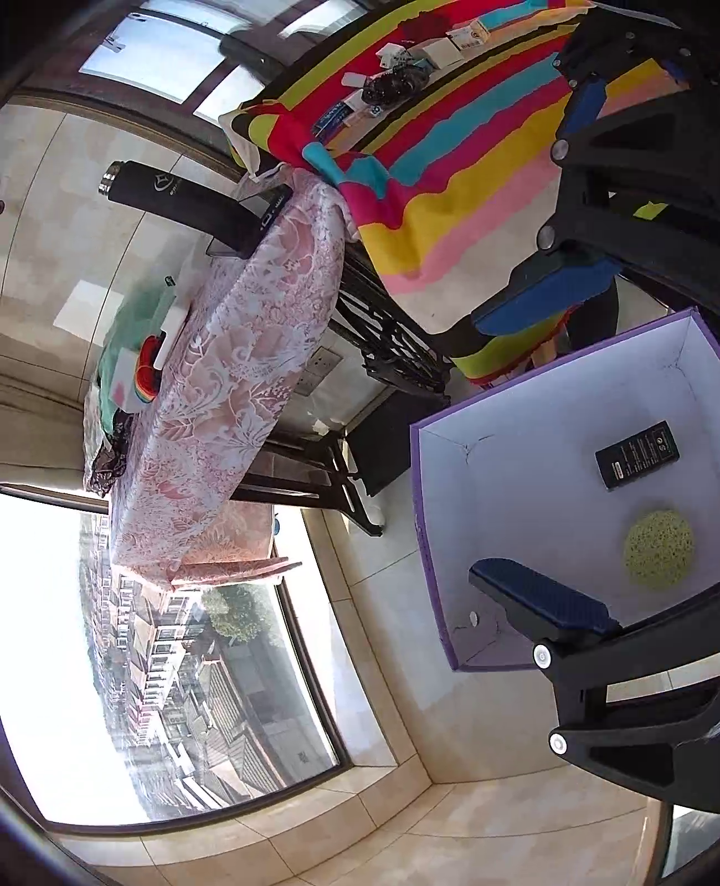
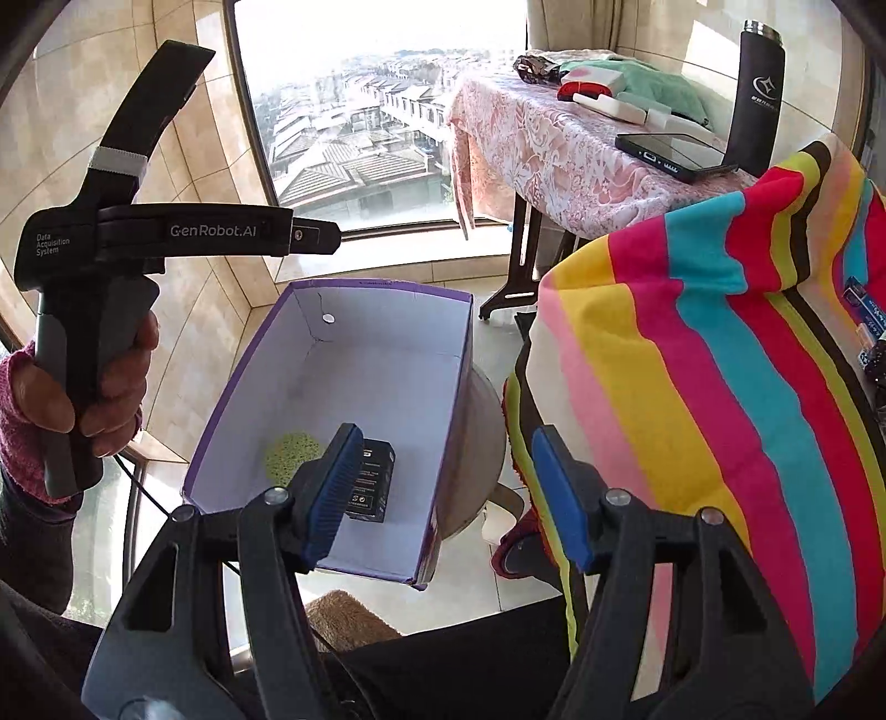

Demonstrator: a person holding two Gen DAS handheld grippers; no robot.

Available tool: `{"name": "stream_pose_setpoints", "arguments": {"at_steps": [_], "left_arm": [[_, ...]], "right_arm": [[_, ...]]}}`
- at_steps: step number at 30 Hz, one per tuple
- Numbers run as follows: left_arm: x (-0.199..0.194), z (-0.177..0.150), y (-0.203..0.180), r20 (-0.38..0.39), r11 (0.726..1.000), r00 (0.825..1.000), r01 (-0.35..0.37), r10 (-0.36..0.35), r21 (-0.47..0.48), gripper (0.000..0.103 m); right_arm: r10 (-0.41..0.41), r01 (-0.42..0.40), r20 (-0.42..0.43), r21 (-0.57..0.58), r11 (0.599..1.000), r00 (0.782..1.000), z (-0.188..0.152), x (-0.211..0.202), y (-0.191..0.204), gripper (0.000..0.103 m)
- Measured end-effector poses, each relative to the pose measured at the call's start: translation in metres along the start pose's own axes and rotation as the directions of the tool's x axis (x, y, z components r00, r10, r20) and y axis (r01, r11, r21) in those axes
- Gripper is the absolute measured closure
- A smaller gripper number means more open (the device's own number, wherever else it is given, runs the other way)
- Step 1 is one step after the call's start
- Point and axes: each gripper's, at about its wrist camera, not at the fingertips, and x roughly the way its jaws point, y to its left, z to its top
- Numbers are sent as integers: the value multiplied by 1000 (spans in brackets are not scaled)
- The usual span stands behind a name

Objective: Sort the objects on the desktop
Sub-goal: 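Open the right tool over the purple-rimmed box while the left tool releases the sponge, then move both tools back over the striped table, then grasp the black scrunchie with the left tool while the right tool grasps the white barcode box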

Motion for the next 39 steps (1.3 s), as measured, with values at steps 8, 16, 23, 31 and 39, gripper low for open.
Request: {"name": "stream_pose_setpoints", "arguments": {"at_steps": [8,16,23,31,39], "left_arm": [[6,20,-146,-104,896,914,404,-391,183,15],[61,25,-292,-278,834,872,475,-403,281,13],[144,43,-390,-369,862,848,469,-380,193,13],[195,68,-448,-326,903,882,403,-339,152,13],[209,67,-461,-259,932,937,292,-233,216,13]], "right_arm": [[-249,226,71,242,944,966,-50,-76,-87,29],[-410,309,73,540,783,909,-116,-140,-178,22],[-456,311,25,696,647,890,-166,-164,-236,21],[-512,386,-5,664,641,859,-160,-166,-298,16],[-472,312,-39,798,516,881,-136,-121,-399,16]]}}
